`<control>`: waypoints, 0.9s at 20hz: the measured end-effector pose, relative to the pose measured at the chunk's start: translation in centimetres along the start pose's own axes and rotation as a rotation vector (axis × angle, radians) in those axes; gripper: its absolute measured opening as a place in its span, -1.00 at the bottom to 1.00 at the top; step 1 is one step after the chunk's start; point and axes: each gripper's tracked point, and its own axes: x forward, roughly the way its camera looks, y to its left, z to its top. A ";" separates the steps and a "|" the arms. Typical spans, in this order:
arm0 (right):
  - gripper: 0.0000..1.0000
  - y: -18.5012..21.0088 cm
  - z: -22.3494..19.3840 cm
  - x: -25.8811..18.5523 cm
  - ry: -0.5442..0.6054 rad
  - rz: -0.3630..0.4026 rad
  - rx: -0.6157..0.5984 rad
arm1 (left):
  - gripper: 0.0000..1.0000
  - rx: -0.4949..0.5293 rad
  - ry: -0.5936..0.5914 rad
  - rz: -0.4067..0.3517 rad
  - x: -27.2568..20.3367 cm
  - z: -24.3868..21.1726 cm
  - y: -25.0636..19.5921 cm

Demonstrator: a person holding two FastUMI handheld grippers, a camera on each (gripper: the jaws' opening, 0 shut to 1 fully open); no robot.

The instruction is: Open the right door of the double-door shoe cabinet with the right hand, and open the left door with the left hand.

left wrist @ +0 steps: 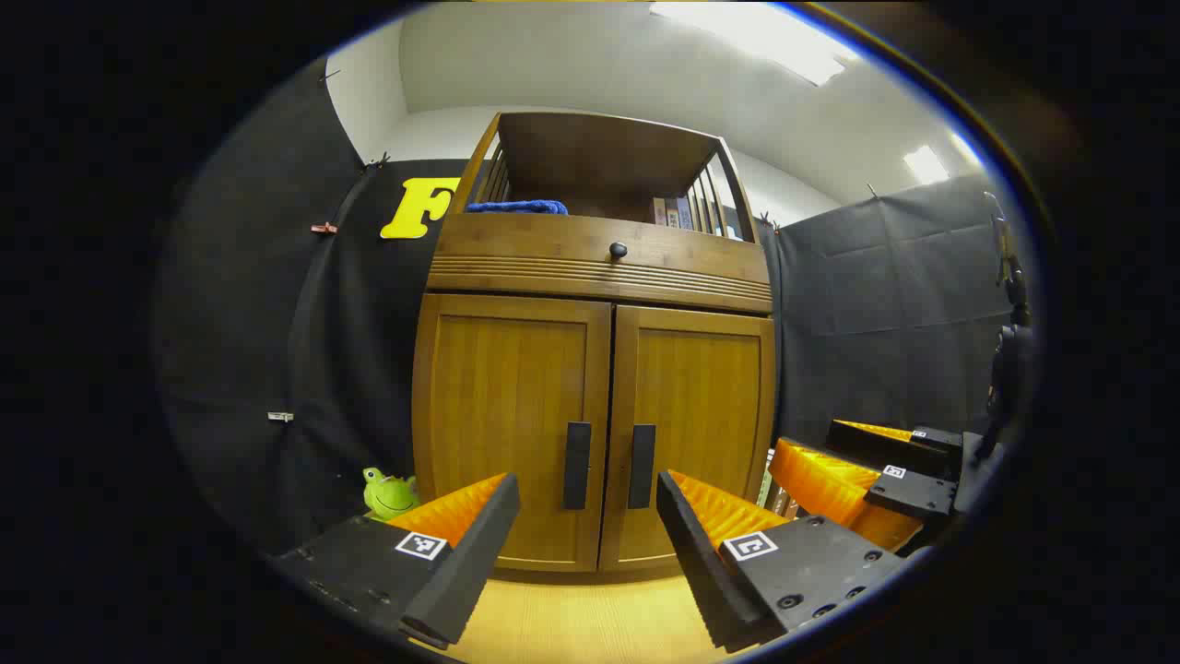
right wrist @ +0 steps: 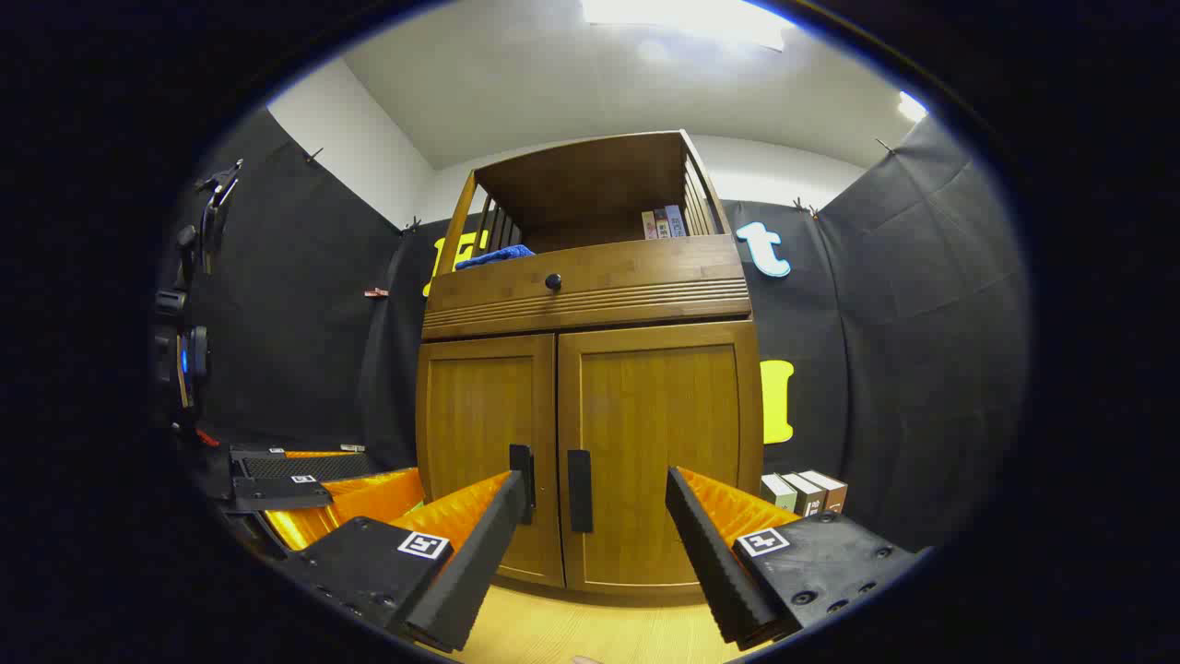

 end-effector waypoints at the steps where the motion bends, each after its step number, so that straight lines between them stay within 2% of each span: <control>1: 0.94 0.1 0.0 0.0 0.000 0.001 -0.002 | 0.87 -0.001 -0.001 0.001 0.0 0.1 0.1; 12: 0.94 0.2 0.0 -0.2 0.002 0.008 -0.012 | 0.87 0.014 -0.010 0.014 -0.3 0.3 0.2; 13: 0.94 0.3 0.0 -0.1 0.001 0.009 -0.012 | 0.80 0.014 -0.007 0.013 -0.2 0.3 0.2; 16: 0.94 0.7 -0.2 0.0 0.000 0.018 -0.013 | 0.89 0.018 0.008 0.012 -0.2 0.1 0.3; 18: 0.94 0.8 -0.2 0.1 0.000 0.024 -0.018 | 0.84 0.024 0.017 0.018 -0.3 0.0 0.4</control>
